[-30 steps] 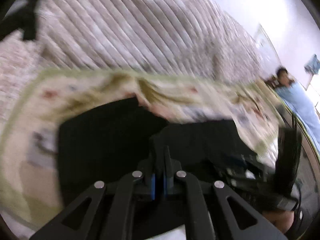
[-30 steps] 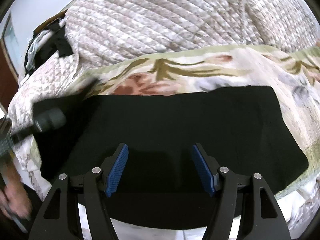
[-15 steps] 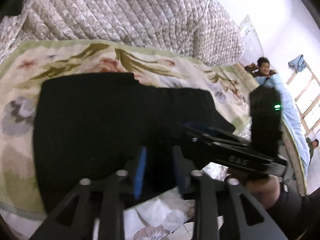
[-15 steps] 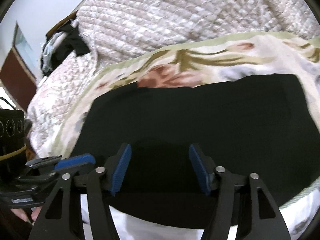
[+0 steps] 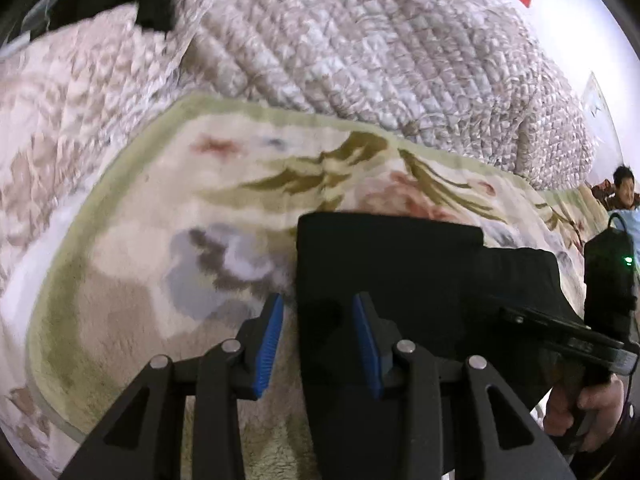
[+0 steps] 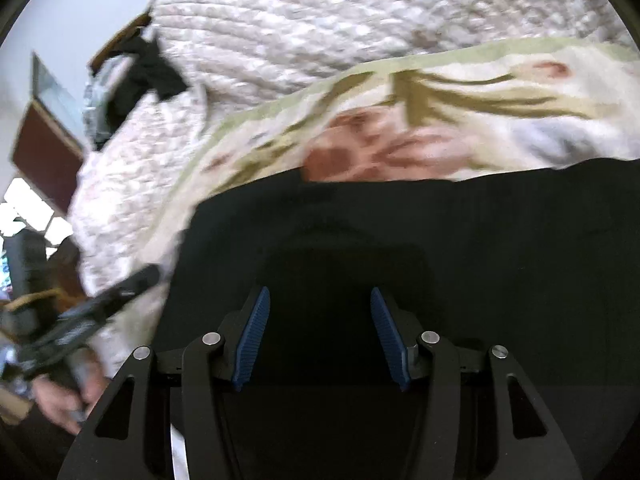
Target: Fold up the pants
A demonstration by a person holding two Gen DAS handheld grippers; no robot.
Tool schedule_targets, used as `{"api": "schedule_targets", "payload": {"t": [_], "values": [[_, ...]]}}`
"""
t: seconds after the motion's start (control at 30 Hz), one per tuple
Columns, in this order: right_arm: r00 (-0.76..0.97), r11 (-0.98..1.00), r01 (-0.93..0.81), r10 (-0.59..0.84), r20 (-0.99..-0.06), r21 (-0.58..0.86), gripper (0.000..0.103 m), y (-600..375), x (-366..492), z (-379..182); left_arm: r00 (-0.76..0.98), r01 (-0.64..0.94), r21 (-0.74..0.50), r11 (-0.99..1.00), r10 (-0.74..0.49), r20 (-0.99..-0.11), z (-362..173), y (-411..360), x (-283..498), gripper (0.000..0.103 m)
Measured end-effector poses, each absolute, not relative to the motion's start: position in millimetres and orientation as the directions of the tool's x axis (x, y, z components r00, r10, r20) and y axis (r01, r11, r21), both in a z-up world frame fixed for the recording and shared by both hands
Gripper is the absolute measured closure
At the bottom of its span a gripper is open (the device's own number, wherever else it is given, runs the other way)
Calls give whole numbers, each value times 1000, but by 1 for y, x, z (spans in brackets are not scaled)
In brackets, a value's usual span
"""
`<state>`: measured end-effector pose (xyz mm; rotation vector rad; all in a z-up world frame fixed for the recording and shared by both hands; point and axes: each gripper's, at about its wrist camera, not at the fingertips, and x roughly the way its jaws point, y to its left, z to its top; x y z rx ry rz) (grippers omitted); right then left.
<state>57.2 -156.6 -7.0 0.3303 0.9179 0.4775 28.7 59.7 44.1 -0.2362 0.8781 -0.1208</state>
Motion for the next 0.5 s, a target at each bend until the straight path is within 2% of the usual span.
{"api": "schedule_targets", "payload": {"t": [0.1, 0.2, 0.23, 0.4, 0.5], "values": [[500, 834, -292, 551, -669, 468, 78, -144, 56, -10, 624, 20, -259, 966, -214, -751, 39, 57, 31, 64], [507, 827, -243, 554, -661, 507, 97, -151, 61, -15, 628, 33, -257, 966, -221, -746, 40, 53, 30, 64], [507, 820, -237, 561, -654, 521, 100, -154, 61, -15, 630, 35, -257, 966, -221, -745, 41, 52, 31, 64], [575, 806, -283, 577, -580, 520, 100, -161, 42, 12, 632, 36, -233, 972, -203, -748, 42, 49, 31, 64], [547, 836, -217, 532, -646, 504, 100, -164, 48, -3, 621, 32, -221, 975, -193, -759, 38, 49, 32, 64]]}}
